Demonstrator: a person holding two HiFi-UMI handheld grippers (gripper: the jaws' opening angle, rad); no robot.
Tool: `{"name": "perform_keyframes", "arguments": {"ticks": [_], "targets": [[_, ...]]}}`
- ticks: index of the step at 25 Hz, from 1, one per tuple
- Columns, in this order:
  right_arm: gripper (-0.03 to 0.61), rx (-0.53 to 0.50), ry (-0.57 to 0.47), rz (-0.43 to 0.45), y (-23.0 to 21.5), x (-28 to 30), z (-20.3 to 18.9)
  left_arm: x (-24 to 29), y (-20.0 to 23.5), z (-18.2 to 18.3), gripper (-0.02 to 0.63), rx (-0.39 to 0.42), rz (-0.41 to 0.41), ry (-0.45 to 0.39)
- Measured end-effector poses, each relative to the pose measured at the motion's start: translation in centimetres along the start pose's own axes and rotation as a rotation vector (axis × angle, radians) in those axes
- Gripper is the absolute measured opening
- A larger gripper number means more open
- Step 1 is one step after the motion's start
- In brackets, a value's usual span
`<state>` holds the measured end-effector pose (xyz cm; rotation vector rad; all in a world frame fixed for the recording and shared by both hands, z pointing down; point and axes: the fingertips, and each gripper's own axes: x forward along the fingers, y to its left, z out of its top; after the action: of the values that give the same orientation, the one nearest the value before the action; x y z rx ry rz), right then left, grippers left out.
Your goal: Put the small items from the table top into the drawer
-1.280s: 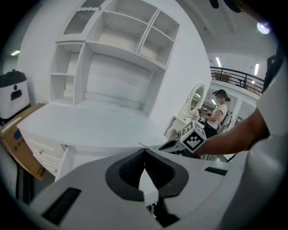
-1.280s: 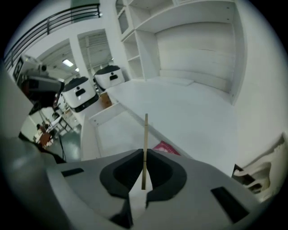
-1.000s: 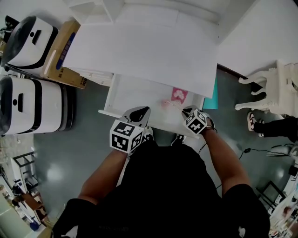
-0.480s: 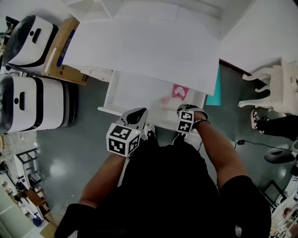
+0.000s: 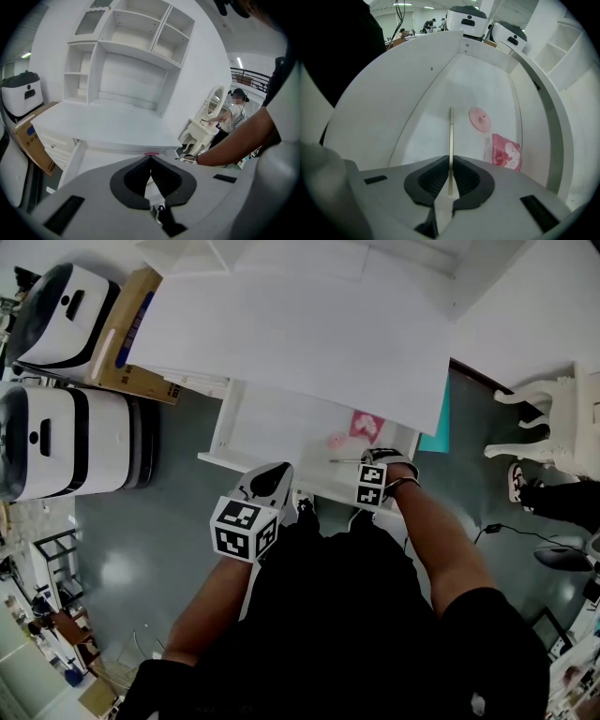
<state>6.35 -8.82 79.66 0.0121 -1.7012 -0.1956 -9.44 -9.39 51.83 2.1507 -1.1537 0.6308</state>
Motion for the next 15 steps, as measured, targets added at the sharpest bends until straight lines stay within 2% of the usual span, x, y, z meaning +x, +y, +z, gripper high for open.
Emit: {"name": "perform_keyframes", "arguments": {"ticks": [8,15], "targets": [[0.046,-0.024,0.022,-0.007,-0.47,0.84,-0.09,-0.03,0.35,-0.59,0.009,-0.02,0.008,0.006],[0.05,0.037,0.005,0.0,-0.64,0.64,-0.18,0.13,0.68,-0.05,0.009,-0.017,-0.003,-0.001]]}}
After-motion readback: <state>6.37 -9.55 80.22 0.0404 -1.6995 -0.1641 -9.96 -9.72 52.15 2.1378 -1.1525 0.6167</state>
